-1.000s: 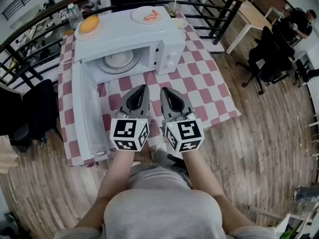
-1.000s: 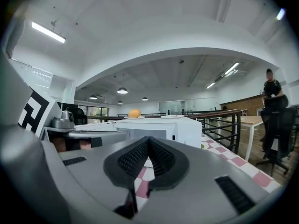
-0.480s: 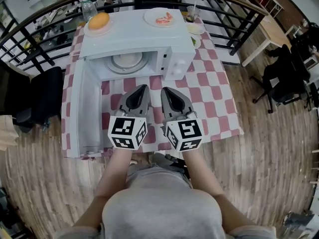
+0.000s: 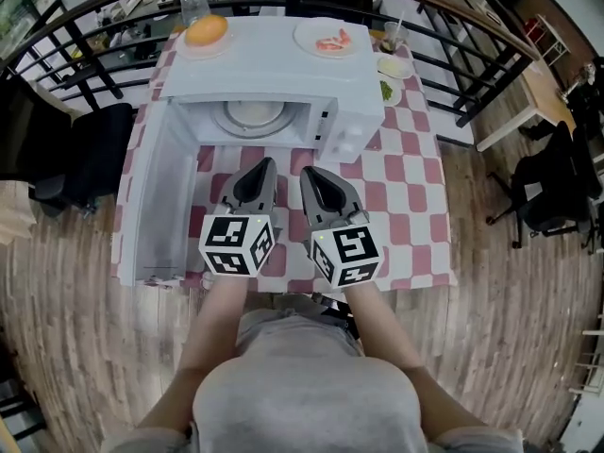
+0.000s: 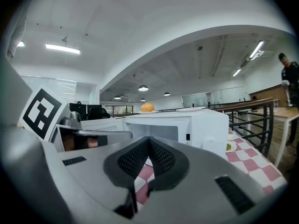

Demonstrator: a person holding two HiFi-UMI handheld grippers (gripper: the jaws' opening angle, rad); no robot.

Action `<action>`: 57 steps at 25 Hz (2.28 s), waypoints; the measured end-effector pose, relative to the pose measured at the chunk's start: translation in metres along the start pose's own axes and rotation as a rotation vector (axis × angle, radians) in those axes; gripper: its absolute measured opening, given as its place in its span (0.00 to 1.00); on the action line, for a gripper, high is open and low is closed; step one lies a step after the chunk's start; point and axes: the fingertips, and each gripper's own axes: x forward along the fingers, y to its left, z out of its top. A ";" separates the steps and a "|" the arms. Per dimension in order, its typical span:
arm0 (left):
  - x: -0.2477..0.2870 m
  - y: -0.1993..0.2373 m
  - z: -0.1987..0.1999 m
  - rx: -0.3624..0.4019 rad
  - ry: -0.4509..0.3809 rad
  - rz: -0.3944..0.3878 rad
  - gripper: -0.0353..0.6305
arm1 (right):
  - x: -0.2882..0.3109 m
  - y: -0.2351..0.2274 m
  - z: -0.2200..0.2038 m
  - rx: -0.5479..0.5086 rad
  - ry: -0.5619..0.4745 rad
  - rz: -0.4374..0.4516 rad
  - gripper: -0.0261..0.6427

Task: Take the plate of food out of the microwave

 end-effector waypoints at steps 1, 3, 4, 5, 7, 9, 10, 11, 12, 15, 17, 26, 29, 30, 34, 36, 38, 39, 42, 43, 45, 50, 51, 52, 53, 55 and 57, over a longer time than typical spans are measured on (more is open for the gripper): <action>0.002 0.002 -0.001 -0.013 0.002 0.002 0.06 | 0.002 0.000 -0.001 0.002 0.002 0.008 0.07; 0.007 0.003 -0.003 -0.032 0.012 -0.014 0.06 | 0.007 -0.001 -0.002 0.007 0.003 0.020 0.07; 0.010 0.004 -0.004 -0.038 0.019 -0.024 0.06 | 0.010 -0.001 -0.002 0.007 0.002 0.026 0.07; 0.013 0.006 -0.005 -0.046 0.025 -0.029 0.06 | 0.013 0.000 -0.002 0.006 0.001 0.033 0.07; 0.017 0.011 -0.008 -0.062 0.034 -0.023 0.06 | 0.017 0.002 -0.003 0.002 0.002 0.046 0.07; 0.020 0.017 -0.013 -0.073 0.041 -0.006 0.06 | 0.020 0.002 -0.005 0.001 0.005 0.052 0.07; 0.022 0.020 -0.015 -0.078 0.044 -0.002 0.06 | 0.022 0.000 -0.007 0.003 0.006 0.052 0.07; 0.024 0.022 -0.017 -0.085 0.048 -0.002 0.06 | 0.024 -0.002 -0.009 0.006 0.008 0.050 0.07; 0.026 0.024 -0.019 -0.093 0.054 -0.005 0.14 | 0.027 -0.003 -0.011 0.011 0.010 0.048 0.07; 0.034 0.030 -0.025 -0.130 0.070 -0.011 0.29 | 0.035 -0.006 -0.017 0.027 0.017 0.048 0.07; 0.041 0.038 -0.028 -0.186 0.076 -0.013 0.40 | 0.040 -0.004 -0.019 0.025 0.022 0.058 0.07; 0.070 0.074 -0.046 -0.372 0.093 0.030 0.41 | 0.055 -0.014 -0.030 0.022 0.058 0.049 0.07; 0.078 0.086 -0.056 -0.426 0.119 0.055 0.41 | 0.059 -0.018 -0.031 0.025 0.064 0.040 0.07; 0.080 0.090 -0.059 -0.450 0.126 0.061 0.43 | 0.061 -0.019 -0.032 0.027 0.066 0.037 0.07; 0.088 0.108 -0.073 -0.550 0.163 0.114 0.52 | 0.070 -0.021 -0.035 0.034 0.074 0.033 0.07; 0.090 0.119 -0.080 -0.594 0.182 0.158 0.55 | 0.074 -0.019 -0.037 0.034 0.082 0.037 0.07; 0.092 0.131 -0.086 -0.623 0.199 0.203 0.56 | 0.077 -0.018 -0.040 0.032 0.092 0.041 0.07; 0.094 0.136 -0.089 -0.636 0.206 0.224 0.57 | 0.079 -0.018 -0.042 0.032 0.098 0.042 0.07; 0.099 0.151 -0.097 -0.692 0.225 0.271 0.58 | 0.083 -0.019 -0.046 0.031 0.109 0.045 0.07; 0.101 0.154 -0.100 -0.715 0.234 0.281 0.58 | 0.085 -0.019 -0.047 0.031 0.112 0.046 0.07; 0.104 0.161 -0.108 -0.753 0.255 0.304 0.58 | 0.088 -0.019 -0.049 0.030 0.117 0.048 0.07; 0.111 0.175 -0.122 -0.870 0.286 0.380 0.59 | 0.093 -0.018 -0.053 0.026 0.133 0.056 0.07; 0.114 0.177 -0.125 -0.905 0.290 0.394 0.60 | 0.094 -0.018 -0.054 0.027 0.138 0.055 0.07; 0.116 0.179 -0.127 -0.939 0.295 0.408 0.61 | 0.095 -0.019 -0.056 0.029 0.144 0.053 0.07; 0.117 0.181 -0.130 -0.969 0.300 0.423 0.61 | 0.095 -0.019 -0.058 0.031 0.150 0.051 0.07; 0.120 0.184 -0.134 -1.021 0.303 0.449 0.62 | 0.097 -0.020 -0.061 0.034 0.158 0.049 0.07; 0.124 0.186 -0.137 -1.069 0.296 0.457 0.62 | 0.098 -0.021 -0.064 0.034 0.165 0.047 0.07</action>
